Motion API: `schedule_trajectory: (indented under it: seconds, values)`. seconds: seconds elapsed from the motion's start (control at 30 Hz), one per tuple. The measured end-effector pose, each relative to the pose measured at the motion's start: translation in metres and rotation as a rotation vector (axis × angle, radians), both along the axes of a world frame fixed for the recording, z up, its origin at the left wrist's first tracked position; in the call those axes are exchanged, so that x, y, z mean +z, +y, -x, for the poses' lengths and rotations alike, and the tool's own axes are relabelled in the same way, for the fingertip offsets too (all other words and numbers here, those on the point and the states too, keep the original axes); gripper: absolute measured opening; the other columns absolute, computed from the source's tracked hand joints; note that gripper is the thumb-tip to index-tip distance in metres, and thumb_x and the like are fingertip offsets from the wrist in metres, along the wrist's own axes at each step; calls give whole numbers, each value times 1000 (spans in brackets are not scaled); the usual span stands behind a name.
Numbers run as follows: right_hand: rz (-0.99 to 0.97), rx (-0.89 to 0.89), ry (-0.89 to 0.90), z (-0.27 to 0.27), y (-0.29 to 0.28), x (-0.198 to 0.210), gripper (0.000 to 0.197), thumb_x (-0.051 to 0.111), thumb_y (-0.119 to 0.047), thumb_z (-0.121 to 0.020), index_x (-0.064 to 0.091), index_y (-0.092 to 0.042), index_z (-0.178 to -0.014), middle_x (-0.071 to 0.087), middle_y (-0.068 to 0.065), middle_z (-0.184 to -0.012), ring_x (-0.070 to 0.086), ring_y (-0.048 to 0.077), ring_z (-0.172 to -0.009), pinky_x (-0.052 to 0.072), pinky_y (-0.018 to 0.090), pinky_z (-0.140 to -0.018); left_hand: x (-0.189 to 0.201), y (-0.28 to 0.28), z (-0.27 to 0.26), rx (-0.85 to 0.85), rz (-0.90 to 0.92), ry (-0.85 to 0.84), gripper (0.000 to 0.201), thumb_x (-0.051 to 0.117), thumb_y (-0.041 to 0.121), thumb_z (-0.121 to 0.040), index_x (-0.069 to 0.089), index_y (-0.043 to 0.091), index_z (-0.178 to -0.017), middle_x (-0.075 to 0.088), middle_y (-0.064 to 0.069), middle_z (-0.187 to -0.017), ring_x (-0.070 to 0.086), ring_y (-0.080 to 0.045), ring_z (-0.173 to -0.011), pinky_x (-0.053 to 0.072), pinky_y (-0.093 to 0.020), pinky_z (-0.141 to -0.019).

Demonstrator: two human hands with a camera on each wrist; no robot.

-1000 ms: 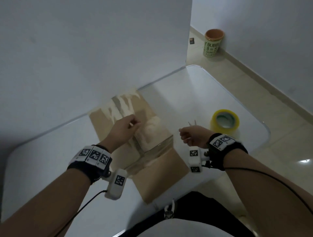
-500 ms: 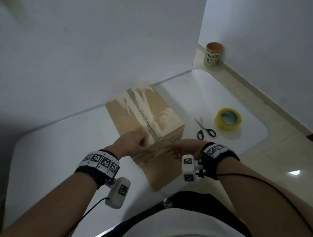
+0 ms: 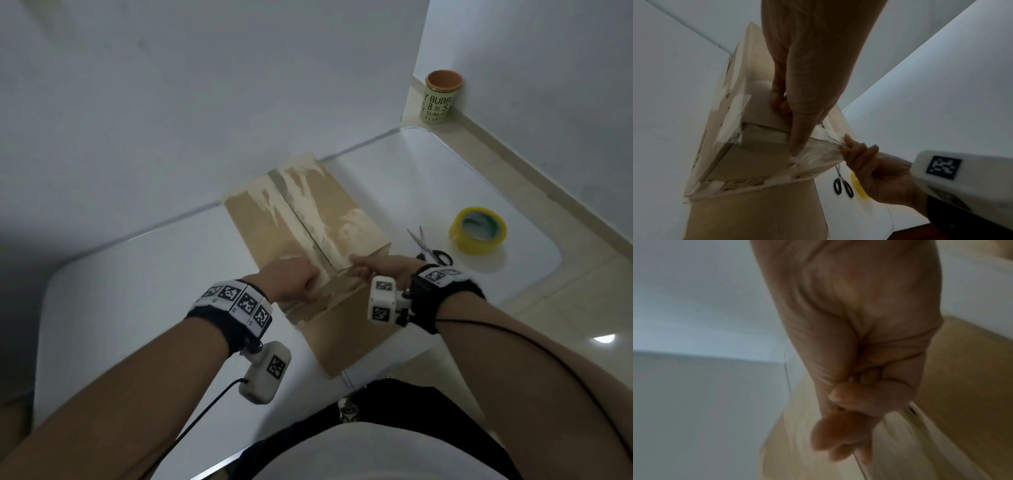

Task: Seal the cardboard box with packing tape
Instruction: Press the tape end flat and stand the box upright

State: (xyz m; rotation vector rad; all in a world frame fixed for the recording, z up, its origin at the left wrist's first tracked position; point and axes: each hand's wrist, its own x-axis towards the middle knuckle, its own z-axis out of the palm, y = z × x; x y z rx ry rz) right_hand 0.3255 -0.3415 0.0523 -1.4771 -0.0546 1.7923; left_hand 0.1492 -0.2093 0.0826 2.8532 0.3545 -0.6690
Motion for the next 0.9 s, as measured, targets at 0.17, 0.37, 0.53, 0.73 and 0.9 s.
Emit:
schedule_trajectory:
  seconds: [0.17, 0.37, 0.53, 0.73, 0.9]
  values:
    - [11, -255, -72, -43, -19, -2, 30, 70, -36, -80, 54, -11, -76, 47, -6, -48, 42, 4, -34, 40, 15, -35, 0, 2, -3, -39, -8, 19, 26, 62, 34, -87, 45, 17, -78, 52, -2, -90, 44, -18, -75, 28, -24, -54]
    - [-53, -354, -159, -36, -17, -12, 29, 62, -30, -91, 58, -7, -74, 52, -5, -50, 44, 1, -35, 38, 12, -34, 14, -5, -28, -49, -29, 126, 40, 57, 49, -89, 47, 14, -73, 48, -2, -72, 42, -19, -65, 29, -25, -51]
    - [-92, -274, -328, -35, -19, 0, 29, 61, -27, -92, 60, -4, -74, 54, 1, -58, 47, 3, -40, 38, 11, -37, 13, -18, -71, 50, 71, -3, 33, 60, 46, -89, 47, 17, -79, 48, 4, -74, 49, -18, -73, 37, -29, -63]
    - [-32, 187, -806, -48, -15, 16, 58, 36, -40, -101, 66, -4, -66, 63, 6, -59, 55, 16, -49, 42, 21, -47, 8, -9, -76, 30, 159, 31, 32, 61, 39, -91, 45, 14, -80, 44, 5, -70, 39, -10, -61, 28, -23, -54]
    - [65, 526, -1216, -53, -4, 25, 59, 26, -31, -101, 64, -4, -65, 69, 9, -66, 60, 21, -52, 52, 26, -63, 6, -9, -78, 22, 155, 49, 33, 60, 37, -92, 41, 17, -74, 43, 5, -71, 35, -9, -59, 27, -22, -53]
